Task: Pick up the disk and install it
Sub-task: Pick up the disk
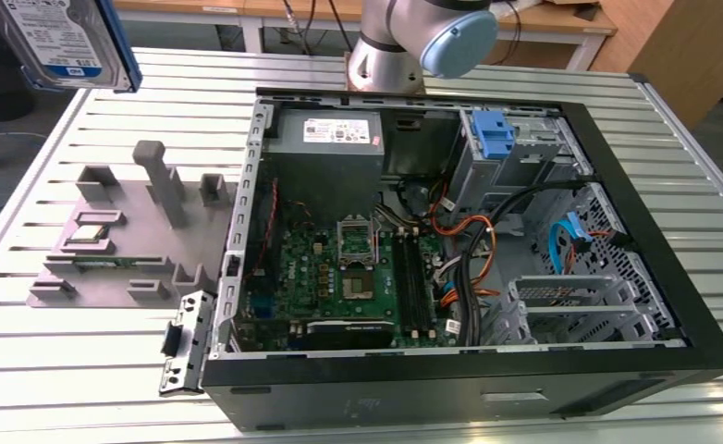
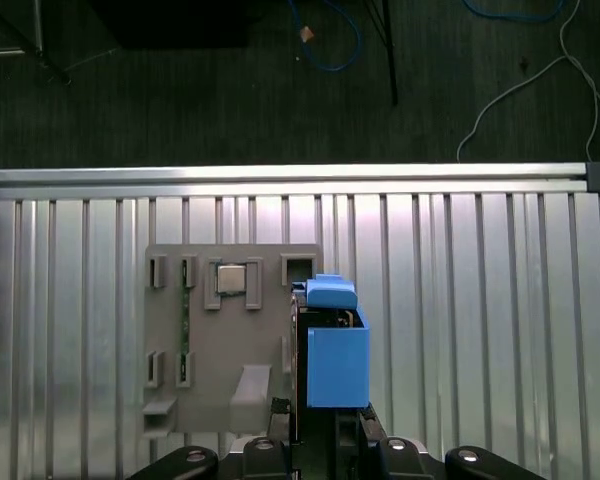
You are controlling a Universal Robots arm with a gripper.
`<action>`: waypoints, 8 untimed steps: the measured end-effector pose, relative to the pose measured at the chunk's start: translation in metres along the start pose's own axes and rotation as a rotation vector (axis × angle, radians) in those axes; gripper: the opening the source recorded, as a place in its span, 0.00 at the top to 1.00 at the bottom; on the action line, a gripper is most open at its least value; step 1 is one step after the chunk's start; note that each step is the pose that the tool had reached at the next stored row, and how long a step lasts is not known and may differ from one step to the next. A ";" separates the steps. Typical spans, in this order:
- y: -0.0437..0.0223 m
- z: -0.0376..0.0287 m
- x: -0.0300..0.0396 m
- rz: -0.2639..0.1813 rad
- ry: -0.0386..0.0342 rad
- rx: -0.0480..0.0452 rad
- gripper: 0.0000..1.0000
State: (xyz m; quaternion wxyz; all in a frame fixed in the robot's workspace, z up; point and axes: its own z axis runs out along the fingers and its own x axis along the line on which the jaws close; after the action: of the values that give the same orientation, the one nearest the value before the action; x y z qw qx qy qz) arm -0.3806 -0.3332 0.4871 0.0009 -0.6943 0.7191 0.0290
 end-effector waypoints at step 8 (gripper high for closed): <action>-0.0022 -0.0001 -0.0001 0.000 0.0001 -0.0001 0.65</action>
State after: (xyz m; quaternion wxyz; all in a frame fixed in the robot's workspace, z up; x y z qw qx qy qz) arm -0.3783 -0.3332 0.4872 0.0009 -0.6943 0.7191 0.0290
